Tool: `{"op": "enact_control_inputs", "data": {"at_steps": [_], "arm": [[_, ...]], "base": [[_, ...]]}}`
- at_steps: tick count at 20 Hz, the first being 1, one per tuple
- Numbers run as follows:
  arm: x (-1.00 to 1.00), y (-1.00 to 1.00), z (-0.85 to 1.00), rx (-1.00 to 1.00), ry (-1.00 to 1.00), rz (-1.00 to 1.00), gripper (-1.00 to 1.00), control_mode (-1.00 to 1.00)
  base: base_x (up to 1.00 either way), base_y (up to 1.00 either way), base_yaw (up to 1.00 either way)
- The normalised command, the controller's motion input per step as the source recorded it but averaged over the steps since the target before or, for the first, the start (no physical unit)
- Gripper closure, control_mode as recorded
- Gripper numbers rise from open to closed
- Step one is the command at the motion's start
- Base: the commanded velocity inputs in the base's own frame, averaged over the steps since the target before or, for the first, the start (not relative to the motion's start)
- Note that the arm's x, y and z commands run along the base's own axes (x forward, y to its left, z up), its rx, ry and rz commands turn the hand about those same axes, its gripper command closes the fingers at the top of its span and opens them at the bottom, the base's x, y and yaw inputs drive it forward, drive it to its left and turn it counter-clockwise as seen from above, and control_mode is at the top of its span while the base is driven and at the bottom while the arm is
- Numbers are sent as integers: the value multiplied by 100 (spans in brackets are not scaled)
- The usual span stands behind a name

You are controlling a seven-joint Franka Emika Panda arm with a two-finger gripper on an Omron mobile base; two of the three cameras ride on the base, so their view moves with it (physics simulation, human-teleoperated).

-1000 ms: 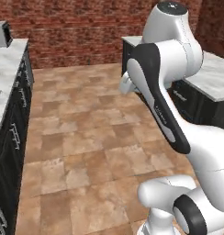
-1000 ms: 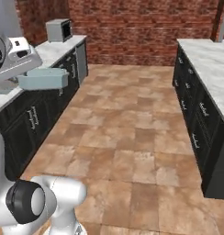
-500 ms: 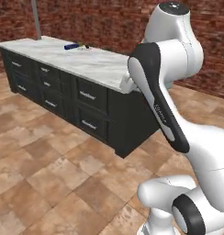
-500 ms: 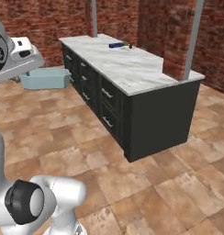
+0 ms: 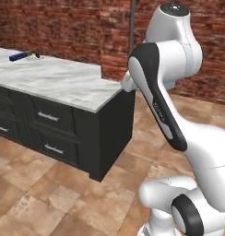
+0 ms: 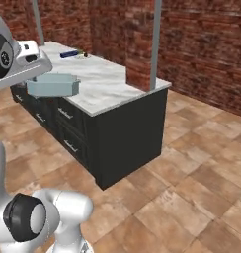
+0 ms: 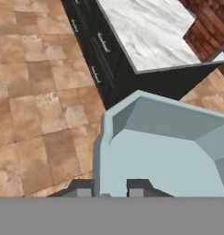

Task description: Retrieve the tupperware and aluminum foil from the cabinet and place them on the dining counter near the plate with sweet potato and lemon wedge to prepare for storing leftovers.

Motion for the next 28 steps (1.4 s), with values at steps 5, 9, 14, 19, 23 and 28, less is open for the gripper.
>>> {"op": "enact_control_inputs", "data": {"at_steps": [5,9,14,19,23,28], "arm": [[0,0,0,0,0,0,100,100],[0,0,0,0,0,0,100,100],[0,0,0,0,0,0,100,100],[0,0,0,0,0,0,100,100],[0,0,0,0,0,0,100,100],[0,0,0,0,0,0,100,100]], "base": [[100,-27,-33],[99,-36,-44],[88,-30,-53],[98,-13,-43],[100,0,-22],[100,7,3]]}}
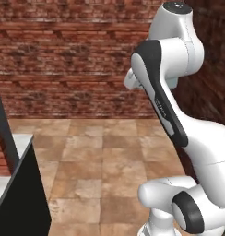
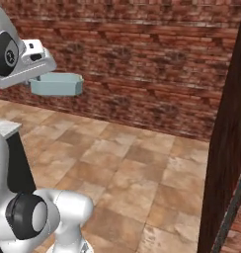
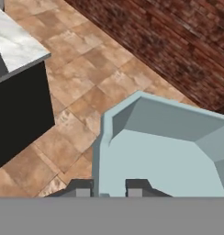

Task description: Retrieve the tupperware and aluminum foil from the cabinet and place them on the dining counter near the plate with sweet potato and lemon wedge to prepare for storing leftovers.

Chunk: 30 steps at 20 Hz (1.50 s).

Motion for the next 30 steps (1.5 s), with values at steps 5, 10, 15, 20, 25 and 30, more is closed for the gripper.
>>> {"op": "enact_control_inputs", "data": {"at_steps": [5,10,15,20,25,30], "arm": [[0,0,0,0,0,0,100,100],[0,0,0,0,0,0,100,100],[0,0,0,0,0,0,100,100],[0,0,0,0,0,0,100,100],[0,0,0,0,0,0,100,100],[0,0,0,0,0,0,100,100]], "base": [[100,0,34],[100,0,53],[100,0,57],[100,-20,48],[100,-39,42],[100,-21,53]]}}
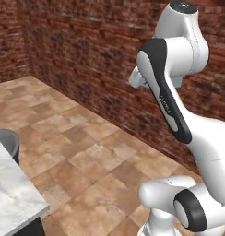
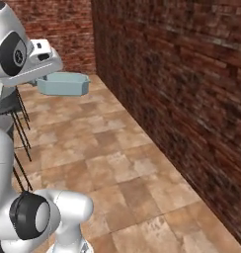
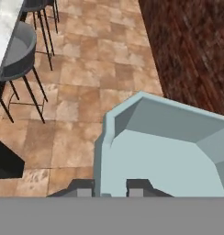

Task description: Retrieve the tupperware and aluminum foil from the cabinet and place them on the dining counter near the plate with sweet potato and lemon wedge to prepare for storing leftovers.

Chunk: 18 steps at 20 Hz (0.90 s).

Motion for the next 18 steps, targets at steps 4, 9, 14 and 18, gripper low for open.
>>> {"op": "enact_control_inputs", "data": {"at_steps": [4,9,14,18], "arm": [[0,0,0,0,0,0,100,100],[0,0,0,0,0,0,100,100],[0,0,0,0,0,0,100,100],[0,0,0,0,0,0,100,100]], "base": [[100,-5,62],[100,-11,60],[100,-18,58],[100,-33,55]]}}
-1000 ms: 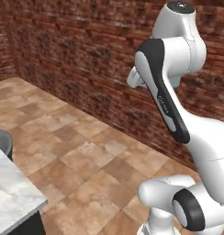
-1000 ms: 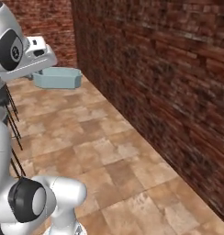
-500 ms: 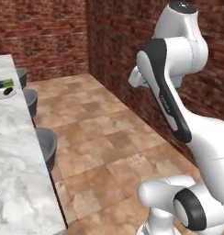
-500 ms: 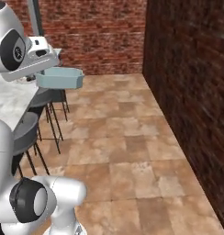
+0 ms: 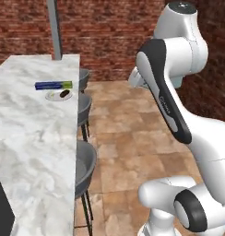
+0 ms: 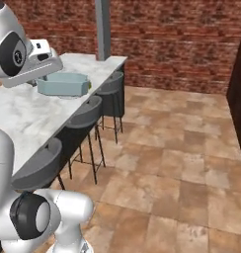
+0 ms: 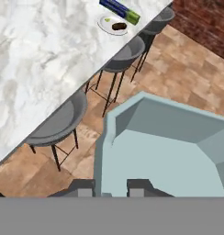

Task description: Retrieve the tupperware and aluminum foil from the cabinet and place them on the dining counter near the plate with sweet potato and lemon wedge to prepare for storing leftovers.

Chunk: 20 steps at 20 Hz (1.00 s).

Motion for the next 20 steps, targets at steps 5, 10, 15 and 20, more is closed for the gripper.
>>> {"op": "enact_control_inputs", "data": {"at_steps": [5,10,15,20], "arm": [[0,0,0,0,0,0,100,100],[0,0,0,0,0,0,100,100],[0,0,0,0,0,0,100,100],[0,0,0,0,0,0,100,100]], "base": [[100,-48,53],[100,-66,49],[100,-56,53],[96,-49,56]]}}
